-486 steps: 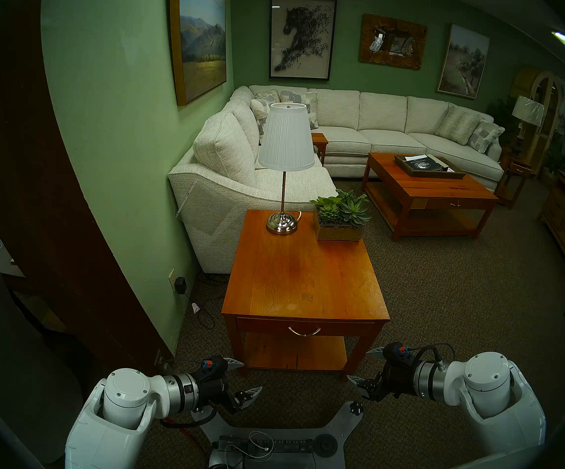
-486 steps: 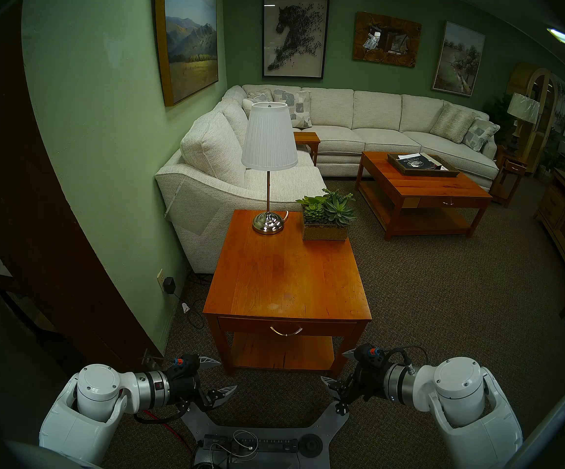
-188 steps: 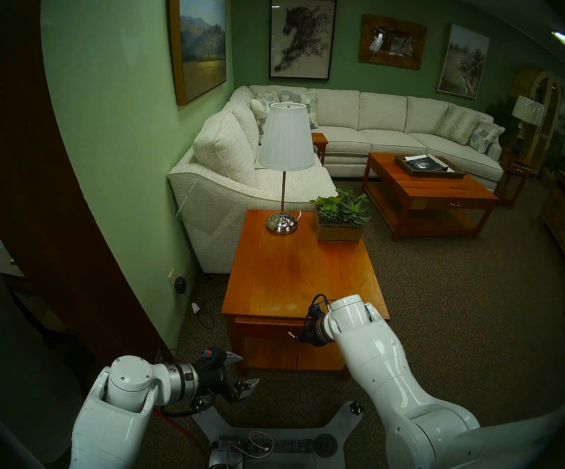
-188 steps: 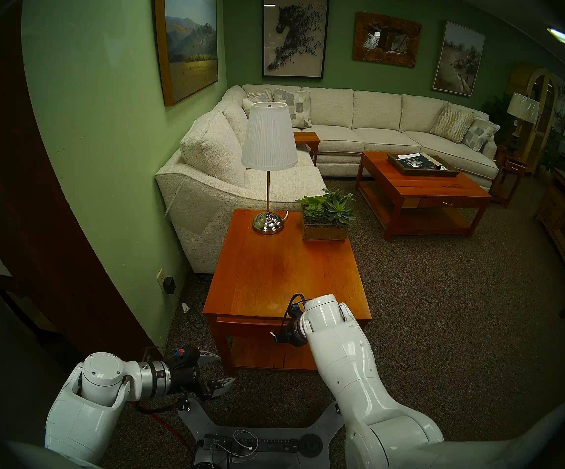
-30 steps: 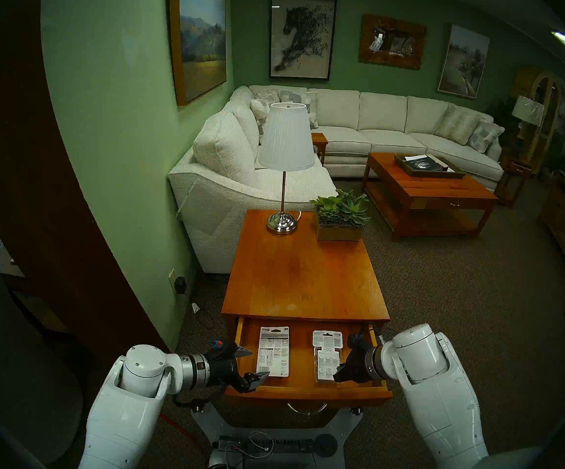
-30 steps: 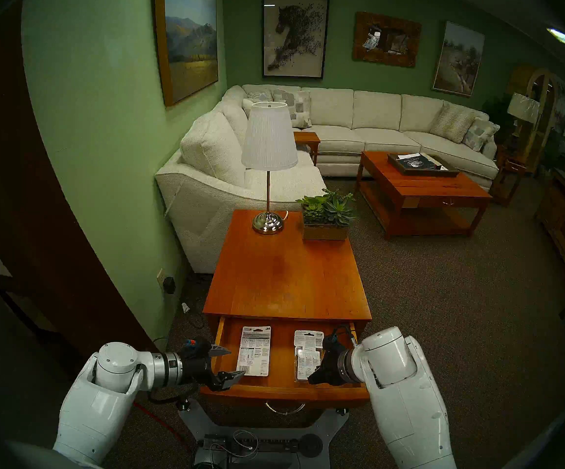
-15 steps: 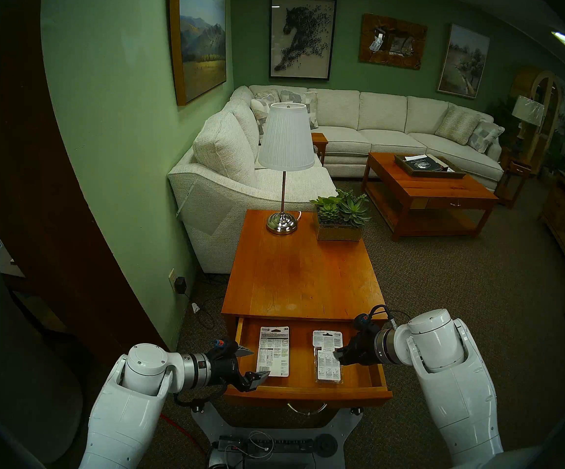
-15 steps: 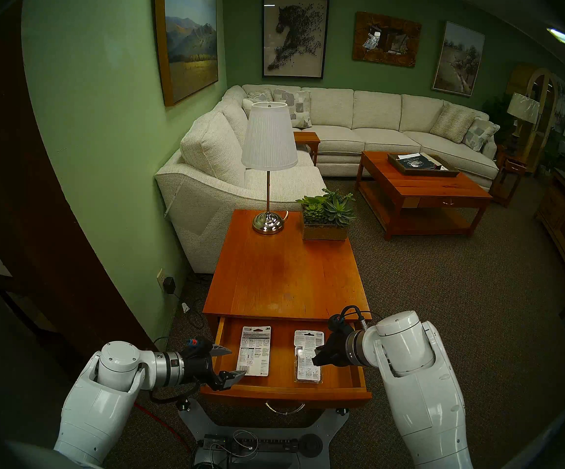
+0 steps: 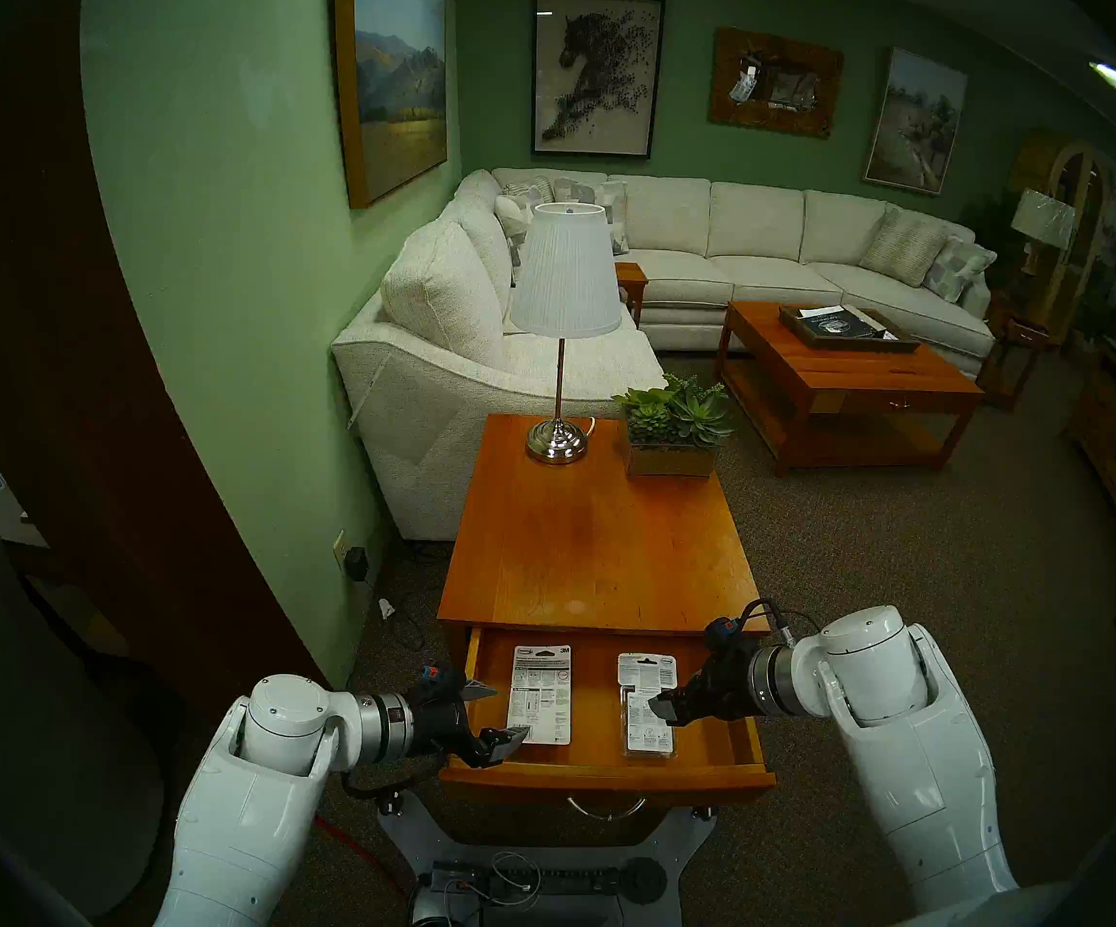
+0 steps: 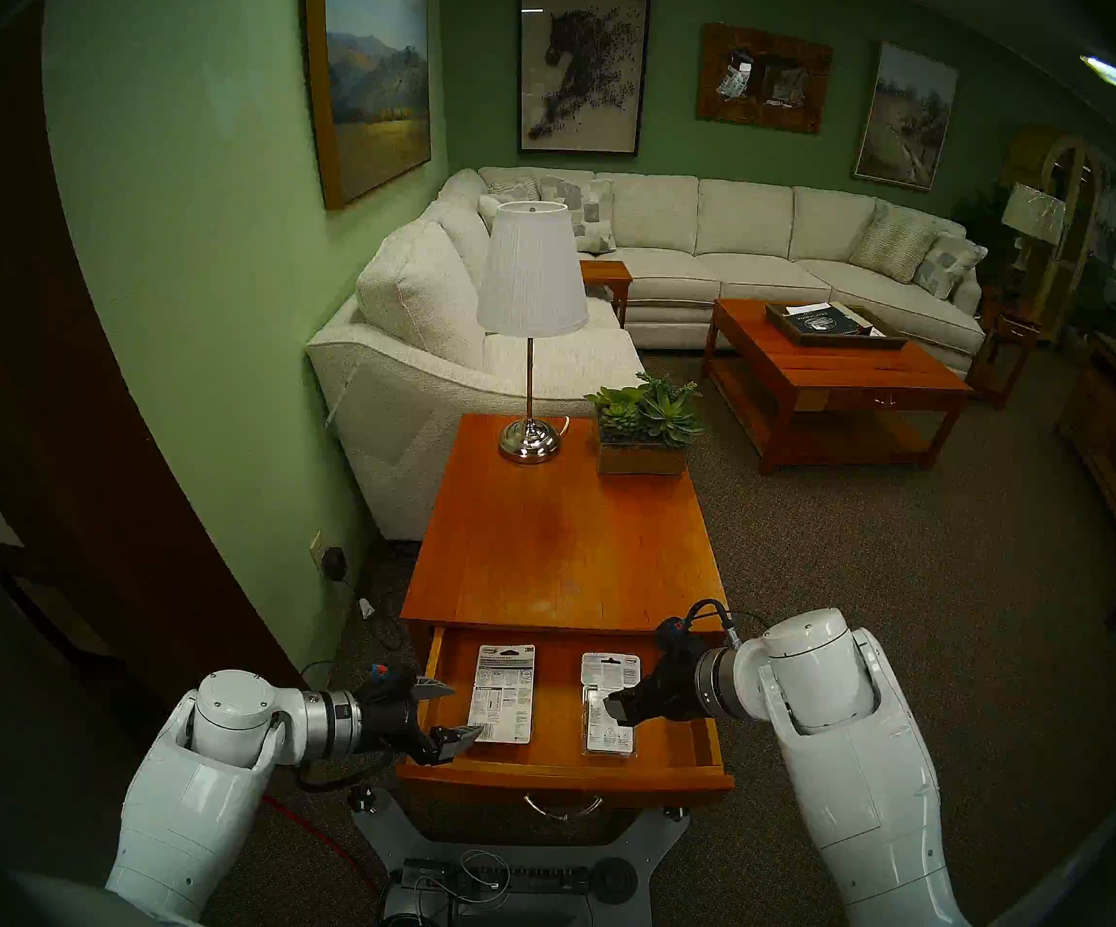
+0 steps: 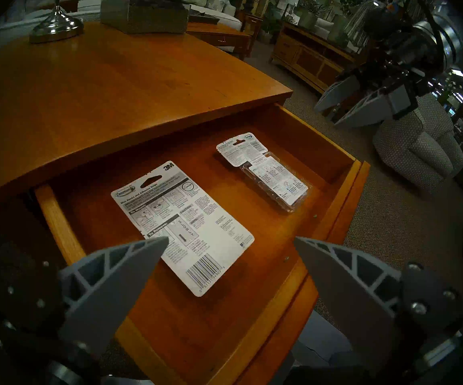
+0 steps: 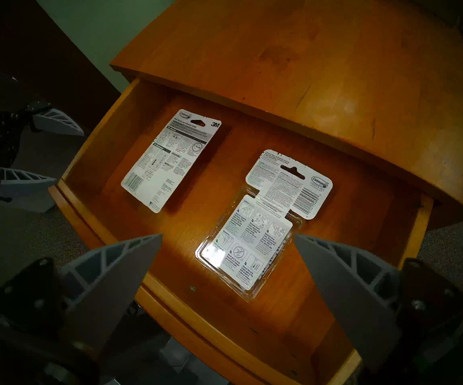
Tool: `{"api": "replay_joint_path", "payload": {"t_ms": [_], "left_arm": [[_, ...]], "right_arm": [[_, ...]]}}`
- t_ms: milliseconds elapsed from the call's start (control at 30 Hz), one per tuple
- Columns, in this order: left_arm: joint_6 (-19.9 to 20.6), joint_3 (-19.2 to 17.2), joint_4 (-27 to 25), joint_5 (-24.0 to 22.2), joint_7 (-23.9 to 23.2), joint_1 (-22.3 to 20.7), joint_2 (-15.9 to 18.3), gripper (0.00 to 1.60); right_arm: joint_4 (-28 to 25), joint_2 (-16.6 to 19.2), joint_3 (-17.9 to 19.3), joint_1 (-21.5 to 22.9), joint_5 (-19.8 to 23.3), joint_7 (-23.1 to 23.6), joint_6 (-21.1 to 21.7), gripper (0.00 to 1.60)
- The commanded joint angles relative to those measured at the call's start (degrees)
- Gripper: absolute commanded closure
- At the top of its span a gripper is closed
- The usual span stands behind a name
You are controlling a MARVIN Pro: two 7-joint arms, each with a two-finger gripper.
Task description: Open the drawer, take out the contents and close the drawer
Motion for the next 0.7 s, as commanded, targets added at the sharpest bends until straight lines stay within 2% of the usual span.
{"api": "replay_joint_path", "payload": {"t_ms": [0,300,600,667], "left_arm": [[-0.6,-0.8,-0.3,-0.8,-0.9,-1.5,0.6,0.0],[-1.4,-2.4,1.3,-1.5,-2.4,-1.7,2.0,0.0],[-2.9,-4.0,3.7,-2.6,-4.3,-2.3,3.1,0.0],[-3.1,-4.1,4.0,-2.7,-4.5,-2.4,3.2,0.0]], "right_arm": [[1.5,-1.0,-0.7,5.0,1.1,0.9,-0.2,0.0],[4.7,-3.2,-3.8,8.4,-1.4,-3.2,2.5,0.0],[5.4,-6.6,-5.9,9.1,-5.5,-9.9,3.3,0.0],[5.4,-6.8,-6.0,9.1,-5.6,-10.2,3.3,0.0]]}}
